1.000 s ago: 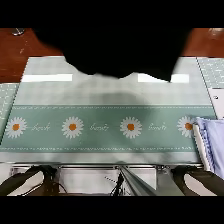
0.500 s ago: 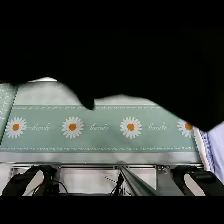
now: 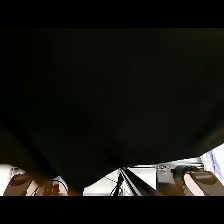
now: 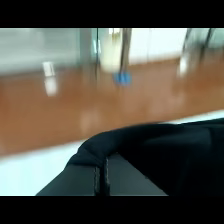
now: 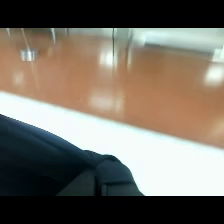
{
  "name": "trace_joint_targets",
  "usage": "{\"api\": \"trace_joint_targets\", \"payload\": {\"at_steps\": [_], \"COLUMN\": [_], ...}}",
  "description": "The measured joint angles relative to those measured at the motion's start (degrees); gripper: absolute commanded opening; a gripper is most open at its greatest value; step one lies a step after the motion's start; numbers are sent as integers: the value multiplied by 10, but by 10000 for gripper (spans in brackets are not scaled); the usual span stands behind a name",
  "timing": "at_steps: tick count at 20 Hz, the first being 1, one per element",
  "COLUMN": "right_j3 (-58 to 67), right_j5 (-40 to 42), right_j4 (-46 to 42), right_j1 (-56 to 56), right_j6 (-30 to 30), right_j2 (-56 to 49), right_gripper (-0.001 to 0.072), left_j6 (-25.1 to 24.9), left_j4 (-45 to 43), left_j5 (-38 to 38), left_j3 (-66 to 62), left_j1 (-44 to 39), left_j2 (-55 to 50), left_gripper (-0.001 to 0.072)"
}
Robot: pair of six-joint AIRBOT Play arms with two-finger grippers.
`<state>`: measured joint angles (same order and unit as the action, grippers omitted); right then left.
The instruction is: Fold the shirts.
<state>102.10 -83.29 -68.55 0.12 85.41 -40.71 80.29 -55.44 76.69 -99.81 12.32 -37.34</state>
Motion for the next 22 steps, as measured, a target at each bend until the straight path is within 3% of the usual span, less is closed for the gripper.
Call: {"api": "trace_joint_targets", "payload": {"at_steps": [4, 8, 12, 16, 17, 18, 19, 22], "right_j3": [-156, -212, -181, -95, -72, -54, -40, -16], "right_j5": [84, 183, 239, 279, 286, 293, 299, 287], "right_j4": [-2, -5, 25, 122, 151, 177, 201, 246], "right_j1": [0, 0, -10, -26, -30, -34, -39, -58], "right_j6": [4, 6, 15, -4, -10, -13, -16, -25], "right_j2": [-33, -148, -313, -472, -506, -533, -555, -591], "right_gripper": [22, 21, 22, 27, 207, 540, 624, 623], "left_j6": [-4, -12, -14, -16, -16, -16, -16, -21], "left_j4": [19, 36, 66, 108, 114, 122, 125, 116], "left_j5": [-61, -133, -191, -225, -223, -222, -212, -167], "left_j3": [176, 257, 271, 267, 266, 266, 266, 264], "left_j1": [-6, -24, -41, -58, -61, -63, -64, -52], "left_j2": [-30, -141, -276, -380, -395, -408, -418, -434], "left_gripper": [29, 29, 29, 32, 93, 411, 706, 703]}}
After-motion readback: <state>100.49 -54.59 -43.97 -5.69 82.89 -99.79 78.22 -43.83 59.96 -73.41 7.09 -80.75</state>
